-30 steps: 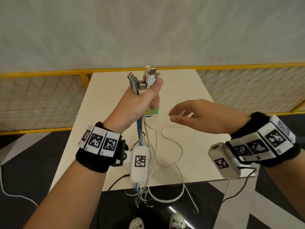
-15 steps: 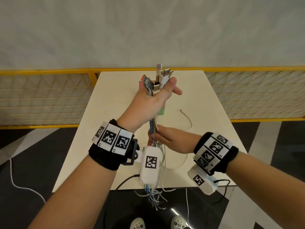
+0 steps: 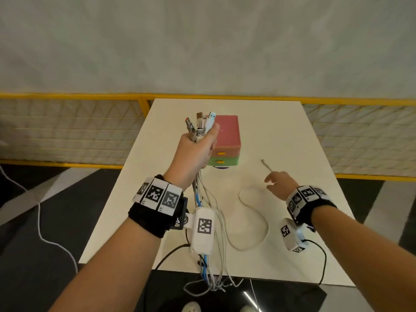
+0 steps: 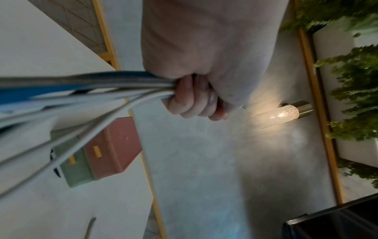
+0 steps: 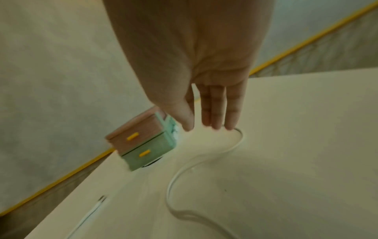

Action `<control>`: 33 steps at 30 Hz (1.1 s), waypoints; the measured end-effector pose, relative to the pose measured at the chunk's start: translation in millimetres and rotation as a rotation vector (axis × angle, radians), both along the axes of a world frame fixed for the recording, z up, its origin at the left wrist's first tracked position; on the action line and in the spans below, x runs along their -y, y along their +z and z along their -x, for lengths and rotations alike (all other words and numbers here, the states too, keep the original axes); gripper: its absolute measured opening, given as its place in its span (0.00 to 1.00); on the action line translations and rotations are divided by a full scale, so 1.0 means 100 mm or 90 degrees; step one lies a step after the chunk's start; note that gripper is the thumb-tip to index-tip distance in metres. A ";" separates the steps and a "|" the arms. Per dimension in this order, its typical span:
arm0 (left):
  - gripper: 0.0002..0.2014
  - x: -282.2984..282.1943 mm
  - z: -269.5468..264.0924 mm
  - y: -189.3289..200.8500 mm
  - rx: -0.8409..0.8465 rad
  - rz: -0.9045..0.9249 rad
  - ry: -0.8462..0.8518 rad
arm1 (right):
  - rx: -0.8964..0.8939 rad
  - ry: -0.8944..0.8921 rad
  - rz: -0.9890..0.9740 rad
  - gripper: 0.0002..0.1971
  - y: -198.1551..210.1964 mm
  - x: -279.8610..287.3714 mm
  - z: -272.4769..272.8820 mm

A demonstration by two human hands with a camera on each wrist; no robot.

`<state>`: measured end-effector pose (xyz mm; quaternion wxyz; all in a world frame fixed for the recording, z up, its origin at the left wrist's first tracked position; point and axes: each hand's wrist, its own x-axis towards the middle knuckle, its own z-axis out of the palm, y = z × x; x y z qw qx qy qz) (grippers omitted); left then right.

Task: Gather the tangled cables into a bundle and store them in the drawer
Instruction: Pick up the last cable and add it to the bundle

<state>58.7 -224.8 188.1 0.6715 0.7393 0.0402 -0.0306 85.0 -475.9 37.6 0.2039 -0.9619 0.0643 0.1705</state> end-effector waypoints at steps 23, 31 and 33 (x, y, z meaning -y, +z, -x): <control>0.24 0.08 -0.13 -0.31 -0.041 -0.026 0.015 | -0.084 -0.274 -0.071 0.20 -0.47 -0.10 -0.05; 0.22 0.07 -0.08 -0.40 -0.049 0.006 0.041 | 0.148 -0.213 -0.443 0.06 -0.03 -0.39 0.17; 0.21 0.09 -0.05 -0.42 -0.073 0.025 0.075 | 0.202 -0.169 -0.578 0.03 0.26 -0.54 0.33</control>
